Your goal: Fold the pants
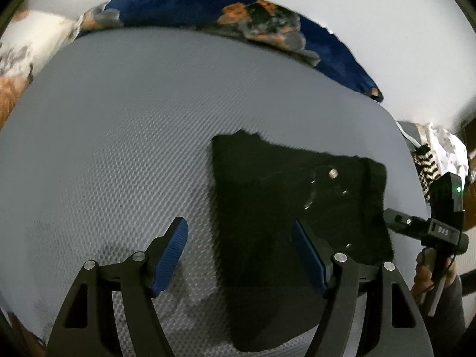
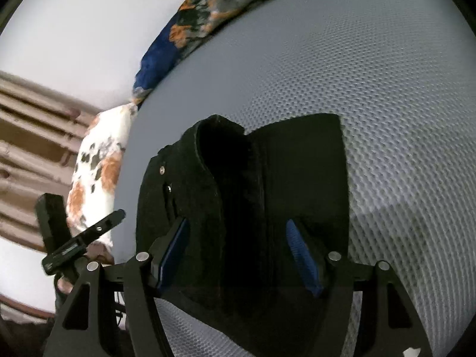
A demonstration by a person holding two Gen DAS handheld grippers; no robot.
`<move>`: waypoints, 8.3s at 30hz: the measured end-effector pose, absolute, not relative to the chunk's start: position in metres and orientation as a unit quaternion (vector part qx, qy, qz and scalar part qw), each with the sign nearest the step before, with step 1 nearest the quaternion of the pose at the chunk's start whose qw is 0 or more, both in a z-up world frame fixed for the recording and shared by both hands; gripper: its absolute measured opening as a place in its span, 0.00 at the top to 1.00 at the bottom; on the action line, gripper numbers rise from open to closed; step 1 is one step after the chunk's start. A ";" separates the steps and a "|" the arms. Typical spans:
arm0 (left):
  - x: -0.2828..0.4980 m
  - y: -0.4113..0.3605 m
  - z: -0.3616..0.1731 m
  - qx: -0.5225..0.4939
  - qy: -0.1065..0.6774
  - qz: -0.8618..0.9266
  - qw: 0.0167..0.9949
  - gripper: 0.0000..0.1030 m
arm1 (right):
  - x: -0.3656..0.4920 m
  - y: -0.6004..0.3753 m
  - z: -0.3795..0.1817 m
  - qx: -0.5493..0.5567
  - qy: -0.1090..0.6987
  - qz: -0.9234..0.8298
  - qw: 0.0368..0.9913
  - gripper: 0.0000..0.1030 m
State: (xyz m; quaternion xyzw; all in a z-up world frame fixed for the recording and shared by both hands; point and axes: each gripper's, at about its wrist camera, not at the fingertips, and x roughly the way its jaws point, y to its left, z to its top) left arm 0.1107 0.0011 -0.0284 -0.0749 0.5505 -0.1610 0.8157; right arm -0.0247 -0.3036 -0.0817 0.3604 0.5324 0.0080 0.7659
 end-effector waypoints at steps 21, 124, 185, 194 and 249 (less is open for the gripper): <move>0.112 0.003 -0.051 -0.096 0.579 -0.145 0.796 0.29 | 0.011 -0.321 -0.109 0.431 0.487 0.098 0.753 0.52; 0.109 -0.040 -0.073 -0.126 0.621 -0.244 0.734 0.29 | -0.067 -0.340 -0.084 0.399 0.550 -0.008 0.734 0.43; 0.269 -0.021 -0.071 -0.112 0.560 -0.164 0.805 0.58 | 0.164 -0.329 -0.103 0.258 0.541 -0.066 0.798 0.48; 0.228 -0.033 -0.060 -0.015 0.535 -0.095 0.839 0.45 | 0.131 -0.317 -0.089 0.209 0.547 -0.110 0.803 0.41; 0.058 -0.021 0.000 0.040 0.468 0.012 0.883 0.34 | 0.031 -0.153 -0.019 0.077 0.485 -0.136 0.860 0.07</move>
